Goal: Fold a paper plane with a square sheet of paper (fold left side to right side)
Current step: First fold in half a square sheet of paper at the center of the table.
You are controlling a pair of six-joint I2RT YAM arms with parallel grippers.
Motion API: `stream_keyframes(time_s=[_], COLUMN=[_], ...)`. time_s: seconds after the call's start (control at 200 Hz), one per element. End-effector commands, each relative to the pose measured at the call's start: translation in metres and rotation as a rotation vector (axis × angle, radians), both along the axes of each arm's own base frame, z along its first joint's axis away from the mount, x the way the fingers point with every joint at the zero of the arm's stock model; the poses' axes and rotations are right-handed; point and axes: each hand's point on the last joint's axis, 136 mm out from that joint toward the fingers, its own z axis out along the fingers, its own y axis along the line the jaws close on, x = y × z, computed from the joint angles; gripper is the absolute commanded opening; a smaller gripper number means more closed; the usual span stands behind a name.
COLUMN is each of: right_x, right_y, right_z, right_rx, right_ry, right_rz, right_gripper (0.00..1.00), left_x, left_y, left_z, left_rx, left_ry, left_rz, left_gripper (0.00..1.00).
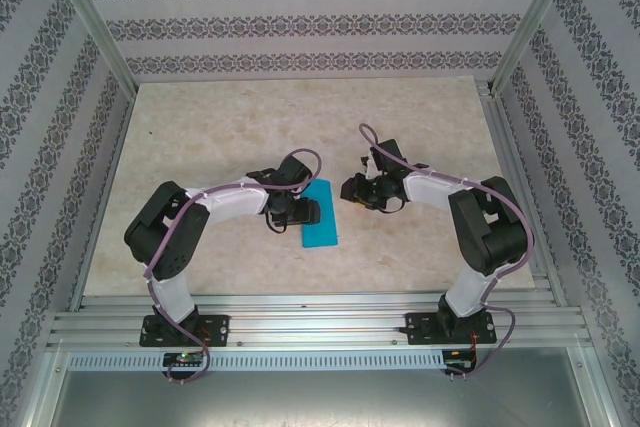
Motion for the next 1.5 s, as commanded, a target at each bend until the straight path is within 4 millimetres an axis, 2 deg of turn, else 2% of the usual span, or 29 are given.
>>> stream_keyframes(time_s=[0.0, 0.43, 1.494], right_x=[-0.002, -0.014, -0.026], right_y=[-0.004, -0.008, 0.007], right_z=[0.007, 0.005, 0.006], right_rx=[-0.005, -0.015, -0.02], right_ry=[-0.034, -0.019, -0.004], right_rz=[0.003, 0.002, 0.037], right_gripper=[0.37, 0.35, 0.33], left_x=[-0.006, -0.003, -0.005], left_y=[-0.004, -0.006, -0.008], left_z=[-0.023, -0.03, -0.048], left_rx=[0.026, 0.039, 0.046], left_ry=[0.035, 0.056, 0.118], left_rz=[-0.011, -0.005, 0.039], left_gripper=[0.65, 0.66, 0.69])
